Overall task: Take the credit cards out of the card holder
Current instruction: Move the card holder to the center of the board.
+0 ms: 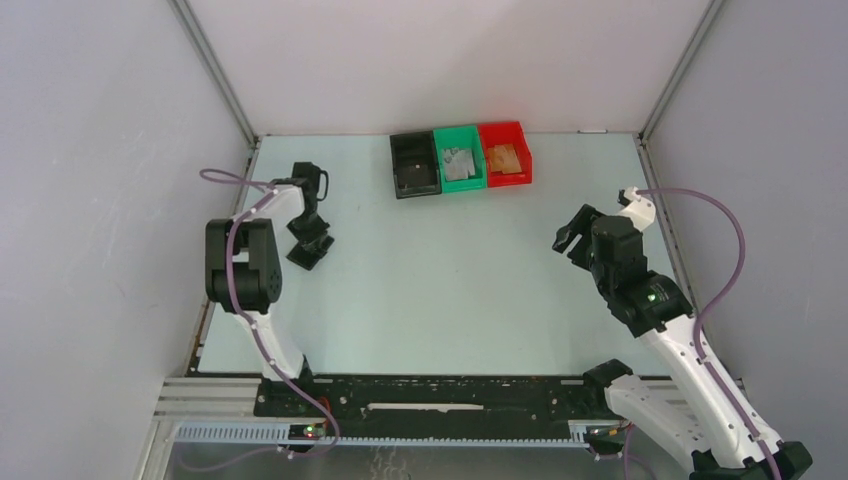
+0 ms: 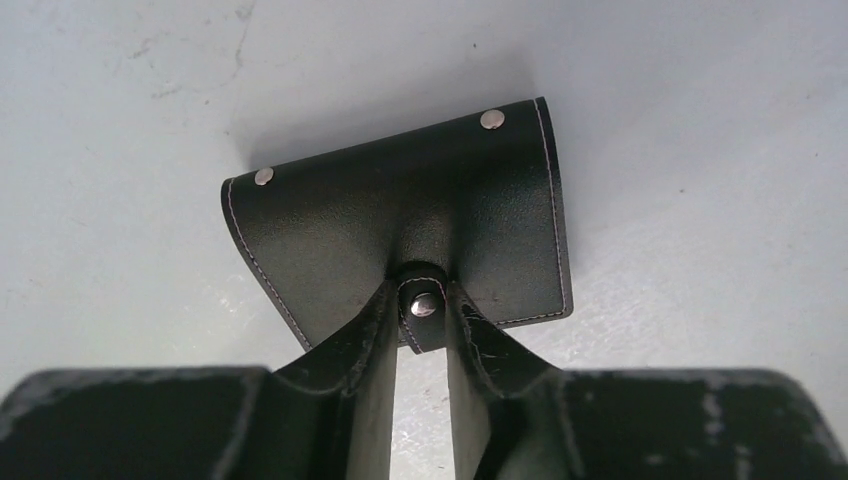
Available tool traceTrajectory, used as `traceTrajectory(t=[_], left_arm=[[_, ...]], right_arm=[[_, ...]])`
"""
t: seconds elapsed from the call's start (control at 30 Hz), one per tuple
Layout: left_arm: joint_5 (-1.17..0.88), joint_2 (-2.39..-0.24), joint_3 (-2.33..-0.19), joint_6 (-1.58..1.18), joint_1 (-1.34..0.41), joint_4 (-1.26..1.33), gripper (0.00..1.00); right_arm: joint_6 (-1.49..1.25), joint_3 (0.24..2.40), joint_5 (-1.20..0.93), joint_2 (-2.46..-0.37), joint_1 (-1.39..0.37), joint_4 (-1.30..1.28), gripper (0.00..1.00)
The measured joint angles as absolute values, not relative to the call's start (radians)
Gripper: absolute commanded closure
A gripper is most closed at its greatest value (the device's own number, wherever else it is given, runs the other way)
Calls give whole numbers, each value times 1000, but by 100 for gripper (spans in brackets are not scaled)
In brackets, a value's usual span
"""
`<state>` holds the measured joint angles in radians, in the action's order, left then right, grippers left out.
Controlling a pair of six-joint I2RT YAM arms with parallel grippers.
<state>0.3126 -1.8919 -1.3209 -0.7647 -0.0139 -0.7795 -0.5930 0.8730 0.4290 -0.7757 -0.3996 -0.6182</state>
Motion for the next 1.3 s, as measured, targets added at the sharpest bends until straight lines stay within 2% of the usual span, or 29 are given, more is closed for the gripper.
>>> traceTrajectory(t=[0.13, 0.2, 0.23, 0.57, 0.63, 0.7, 0.8, 0.87, 1.1, 1.3], left_arm=[[280, -1837, -1250, -773, -28, -731, 85], [254, -1804, -1211, -780, -59, -722, 98], [243, -1792, -1196, -786, -81, -720, 100], [22, -1685, -1116, -894, -457, -678, 100], [-34, -1680, -1116, -925, -538, -632, 91], [-87, -1689, -1126, -944, -603, -601, 71], [-170, -1739, -1186, -952, -679, -585, 51], [-229, -1769, -1229, -958, -708, -566, 42], [-295, -1698, -1262, -927, -664, -551, 42], [-300, -1496, -1203, -895, -488, -524, 44]], right_arm=[[-594, 872, 429, -778, -400, -619, 23], [-594, 872, 429, -780, -400, -619, 23], [-594, 872, 429, -782, -400, -619, 23], [-614, 866, 416, -790, -400, -617, 24], [-619, 861, 411, -790, -400, -619, 24], [-625, 858, 405, -790, -400, -619, 24], [-634, 857, 397, -789, -400, -620, 24], [-639, 857, 392, -783, -400, -626, 24], [-679, 844, 390, -756, -432, -653, 27], [-809, 837, 428, -886, -674, -618, 27]])
